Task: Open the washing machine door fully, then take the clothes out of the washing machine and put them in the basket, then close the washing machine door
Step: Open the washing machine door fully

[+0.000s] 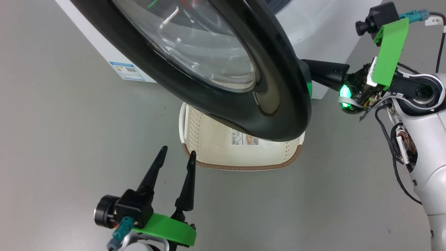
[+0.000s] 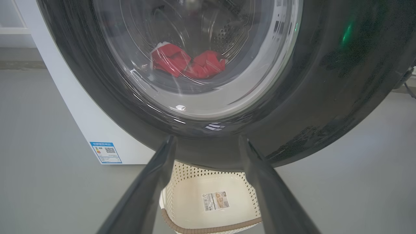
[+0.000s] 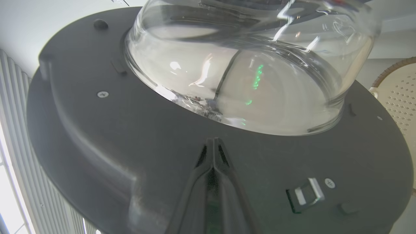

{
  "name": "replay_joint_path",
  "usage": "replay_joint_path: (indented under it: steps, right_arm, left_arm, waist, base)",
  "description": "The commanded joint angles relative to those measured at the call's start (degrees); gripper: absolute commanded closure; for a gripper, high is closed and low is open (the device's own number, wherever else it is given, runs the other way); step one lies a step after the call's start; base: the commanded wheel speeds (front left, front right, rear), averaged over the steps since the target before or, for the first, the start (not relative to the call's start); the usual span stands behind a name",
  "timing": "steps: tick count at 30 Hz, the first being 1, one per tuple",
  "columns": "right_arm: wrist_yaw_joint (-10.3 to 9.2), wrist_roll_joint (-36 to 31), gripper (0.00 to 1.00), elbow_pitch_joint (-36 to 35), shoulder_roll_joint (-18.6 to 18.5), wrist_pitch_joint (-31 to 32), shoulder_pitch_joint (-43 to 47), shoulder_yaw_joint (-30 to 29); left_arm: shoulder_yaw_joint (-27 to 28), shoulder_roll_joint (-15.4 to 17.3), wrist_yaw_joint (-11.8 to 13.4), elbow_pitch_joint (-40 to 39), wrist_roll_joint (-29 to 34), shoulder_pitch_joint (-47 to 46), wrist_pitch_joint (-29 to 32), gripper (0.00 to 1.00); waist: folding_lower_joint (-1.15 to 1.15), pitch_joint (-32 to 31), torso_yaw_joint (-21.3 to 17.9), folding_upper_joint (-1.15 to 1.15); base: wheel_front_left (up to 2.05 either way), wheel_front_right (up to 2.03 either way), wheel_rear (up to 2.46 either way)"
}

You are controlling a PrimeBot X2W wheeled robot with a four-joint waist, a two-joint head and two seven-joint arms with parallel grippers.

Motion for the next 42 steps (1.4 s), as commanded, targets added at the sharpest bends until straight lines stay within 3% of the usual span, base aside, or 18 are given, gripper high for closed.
replay_joint_path:
  steps: [1, 13, 16, 17, 18, 20, 21, 42]
  right_arm:
    - [0.44, -0.64, 1.0, -1.65, 0.65, -0.48, 1.81, -0.03]
    - [0.44, -4.22, 1.0, -2.32, 0.64, -5.82, 3.31, -2.88]
    - [0.44, -5.37, 0.77, -2.45, 0.46, -7.21, 4.21, -3.52]
    - [0.44, -5.66, 0.6, -2.54, 0.42, -7.56, 4.56, -3.73]
    - [0.44, -6.06, 0.36, -2.58, 0.42, -8.16, 4.93, -3.97]
    - [0.44, -6.54, 0.04, -2.7, 0.48, -8.69, 5.75, -4.22]
    - [0.44, -6.85, 0.0, -2.77, 0.42, -9.11, 6.15, -4.42]
    - [0.44, -8.23, 0.0, -3.66, 2.09, -14.45, 20.99, -8.65]
  left_arm:
    - [2.04, 0.63, -0.01, -1.55, 0.43, 0.58, -0.46, 0.0]
    - [2.82, 0.63, -0.41, -1.34, 0.56, 0.47, -0.46, 0.0]
    - [3.22, 0.63, -0.59, -1.2, 0.66, 0.54, -0.46, 0.0]
    - [3.4, 0.63, -0.67, -1.15, 0.7, 0.58, -0.46, 0.0]
    - [3.62, 0.63, -0.74, -1.09, 0.76, 0.64, -0.46, 0.0]
    - [4.07, 0.63, -0.94, -0.97, 0.9, 0.74, -0.46, 0.0]
    - [4.29, 0.63, -1.05, -0.92, 0.98, 0.8, -0.46, 0.0]
    - [9.05, 0.63, -2.62, -0.17, 2.5, 4.38, -0.46, 0.0]
  waist:
    - [0.0, -0.06, 0.0, 0.0]
    - [0.0, -0.77, -0.59, 0.0]
    - [0.0, -1.23, -0.87, 0.0]
    - [0.0, -1.37, -1.0, 0.0]
    - [0.0, -1.58, -1.18, 0.0]
    - [0.0, -1.91, -1.51, 0.0]
    - [0.0, -2.03, -1.66, 0.0]
    - [0.0, -6.85, -5.8, 0.0]
  base:
    - [0.0, 0.0, 0.0]
    - [0.0, 0.0, 0.0]
    - [0.0, 0.0, 0.0]
    - [0.0, 0.0, 0.0]
    - [0.0, 0.0, 0.0]
    - [0.0, 0.0, 0.0]
    - [0.0, 0.0, 0.0]
    - [0.0, 0.0, 0.0]
